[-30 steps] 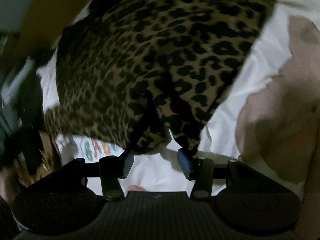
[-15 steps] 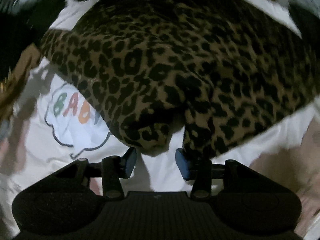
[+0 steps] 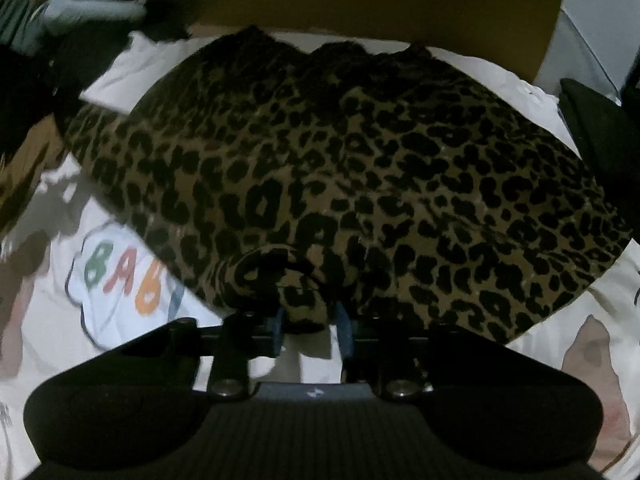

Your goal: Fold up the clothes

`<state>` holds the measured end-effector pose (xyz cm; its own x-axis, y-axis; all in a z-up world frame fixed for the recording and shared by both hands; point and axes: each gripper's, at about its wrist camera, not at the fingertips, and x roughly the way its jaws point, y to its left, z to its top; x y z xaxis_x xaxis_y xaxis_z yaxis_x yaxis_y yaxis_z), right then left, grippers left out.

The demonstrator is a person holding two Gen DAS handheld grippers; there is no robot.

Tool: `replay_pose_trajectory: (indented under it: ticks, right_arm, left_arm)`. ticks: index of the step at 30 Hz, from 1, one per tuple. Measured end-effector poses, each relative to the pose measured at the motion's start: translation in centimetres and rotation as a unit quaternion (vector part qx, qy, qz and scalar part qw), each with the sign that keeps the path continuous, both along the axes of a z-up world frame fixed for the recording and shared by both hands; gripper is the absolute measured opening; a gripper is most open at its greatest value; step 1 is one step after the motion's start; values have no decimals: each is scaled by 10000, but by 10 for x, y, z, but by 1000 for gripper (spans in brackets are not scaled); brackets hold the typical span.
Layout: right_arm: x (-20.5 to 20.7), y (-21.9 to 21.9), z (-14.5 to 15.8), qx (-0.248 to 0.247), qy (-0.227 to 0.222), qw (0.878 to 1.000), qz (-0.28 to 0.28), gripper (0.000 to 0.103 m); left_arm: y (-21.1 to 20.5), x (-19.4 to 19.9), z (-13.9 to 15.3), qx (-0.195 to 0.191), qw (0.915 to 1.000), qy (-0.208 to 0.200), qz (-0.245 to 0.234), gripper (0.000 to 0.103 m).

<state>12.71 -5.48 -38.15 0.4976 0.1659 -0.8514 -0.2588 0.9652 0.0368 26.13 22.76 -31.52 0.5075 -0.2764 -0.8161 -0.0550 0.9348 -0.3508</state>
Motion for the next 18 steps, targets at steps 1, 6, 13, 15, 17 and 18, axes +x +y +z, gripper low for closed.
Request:
replay_pose_trajectory:
  ticks: [1,6,13,15,17,18]
  right_arm:
    - [2,0,1,98,-3,9999,-67,12]
    - [7,-6,11,643,164,9975,-226,0]
    - [-10,-19,34,1573,783,9840,-289,0]
    - [-15,-23,38,1730,873,9802,-395,0]
    - [-16,-27,41,1868,926,9767,-519,0]
    - [-16,-29,42,1935,967,9747,-568,0]
  left_arm:
    - [0,-1,0,-8,10000,3,6,4]
    - [2,-10,2,-46,10000,24,56,4]
    - [4,-28,14,-68,9999,50,57,4]
    - [5,-34,20,-71,9999,37,63,4]
    - [6,-39,29,-56,10000,9,57,4]
    - [7,-40,33,-44,10000,-4,52,4]
